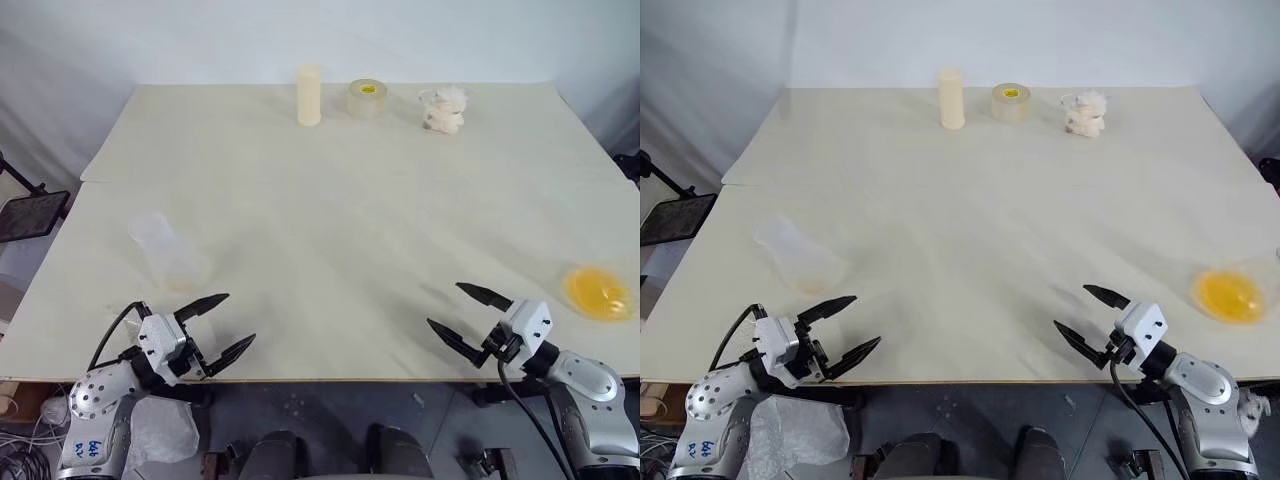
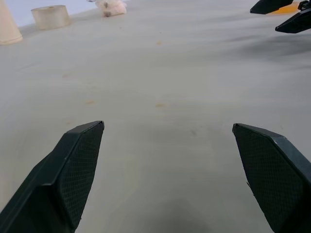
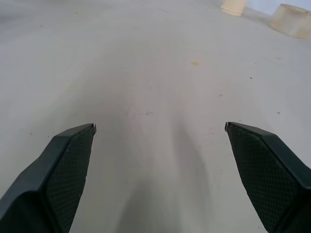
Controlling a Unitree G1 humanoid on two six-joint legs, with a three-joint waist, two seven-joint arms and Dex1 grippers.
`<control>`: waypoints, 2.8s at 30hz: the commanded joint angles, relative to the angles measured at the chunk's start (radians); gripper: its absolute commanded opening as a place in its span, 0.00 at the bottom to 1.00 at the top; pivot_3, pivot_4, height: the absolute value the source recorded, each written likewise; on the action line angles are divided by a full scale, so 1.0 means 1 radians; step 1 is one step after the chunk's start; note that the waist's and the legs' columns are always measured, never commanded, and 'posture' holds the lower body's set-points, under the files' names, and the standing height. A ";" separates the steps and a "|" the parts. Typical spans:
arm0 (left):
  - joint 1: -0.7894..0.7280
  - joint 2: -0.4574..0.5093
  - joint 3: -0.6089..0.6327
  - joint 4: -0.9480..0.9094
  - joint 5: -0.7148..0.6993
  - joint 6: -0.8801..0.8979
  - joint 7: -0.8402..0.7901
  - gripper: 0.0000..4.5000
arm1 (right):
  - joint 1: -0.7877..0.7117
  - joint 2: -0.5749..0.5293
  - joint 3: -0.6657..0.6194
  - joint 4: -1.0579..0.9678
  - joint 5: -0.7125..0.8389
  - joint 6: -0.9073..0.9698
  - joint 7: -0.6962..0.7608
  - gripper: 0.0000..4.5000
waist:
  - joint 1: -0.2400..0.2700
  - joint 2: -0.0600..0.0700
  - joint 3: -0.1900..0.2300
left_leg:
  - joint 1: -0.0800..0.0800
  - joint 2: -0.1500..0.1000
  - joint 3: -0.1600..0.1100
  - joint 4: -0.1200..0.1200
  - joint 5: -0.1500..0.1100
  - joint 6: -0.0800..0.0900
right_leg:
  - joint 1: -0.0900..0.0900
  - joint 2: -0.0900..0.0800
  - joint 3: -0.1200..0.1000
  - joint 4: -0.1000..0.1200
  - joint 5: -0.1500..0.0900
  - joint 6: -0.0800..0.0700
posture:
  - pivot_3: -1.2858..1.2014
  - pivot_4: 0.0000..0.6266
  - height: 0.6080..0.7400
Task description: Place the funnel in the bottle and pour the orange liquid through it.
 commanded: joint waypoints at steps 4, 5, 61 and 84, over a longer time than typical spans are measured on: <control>-0.016 0.011 0.016 -0.038 -0.031 0.030 0.012 1.00 | -0.011 0.015 0.001 -0.034 0.009 -0.009 -0.017 0.99 | 0.000 0.000 0.000 | 0.000 0.000 0.000 0.000 0.000 0.000 | 0.000 0.000 0.000 0.000 0.000 0.000 | 0.52 0.24 1.00; -0.024 0.002 0.020 -0.039 -0.022 0.054 0.050 1.00 | -0.012 0.017 0.004 -0.035 0.008 -0.007 -0.019 0.99 | 0.000 0.000 0.000 | 0.000 0.000 0.000 0.000 0.000 0.000 | 0.000 0.000 0.000 0.000 0.000 0.000 | 0.52 0.24 1.00; -0.061 0.098 0.335 -0.109 -0.059 0.332 0.332 1.00 | -0.332 0.070 0.133 0.134 0.018 0.021 0.102 0.99 | -0.002 -0.006 0.004 | 0.000 0.000 -0.001 0.001 -0.001 -0.001 | 0.000 0.001 0.000 0.002 0.000 0.000 | 0.52 0.24 1.00; -0.364 0.133 0.231 0.093 -0.096 0.325 0.214 0.51 | -0.305 0.067 0.125 0.096 0.013 0.019 0.039 1.00 | -0.022 -0.008 0.004 | 0.000 0.001 -0.001 0.001 -0.001 -0.001 | -0.001 0.001 -0.001 0.002 0.000 0.000 | 0.52 0.24 1.00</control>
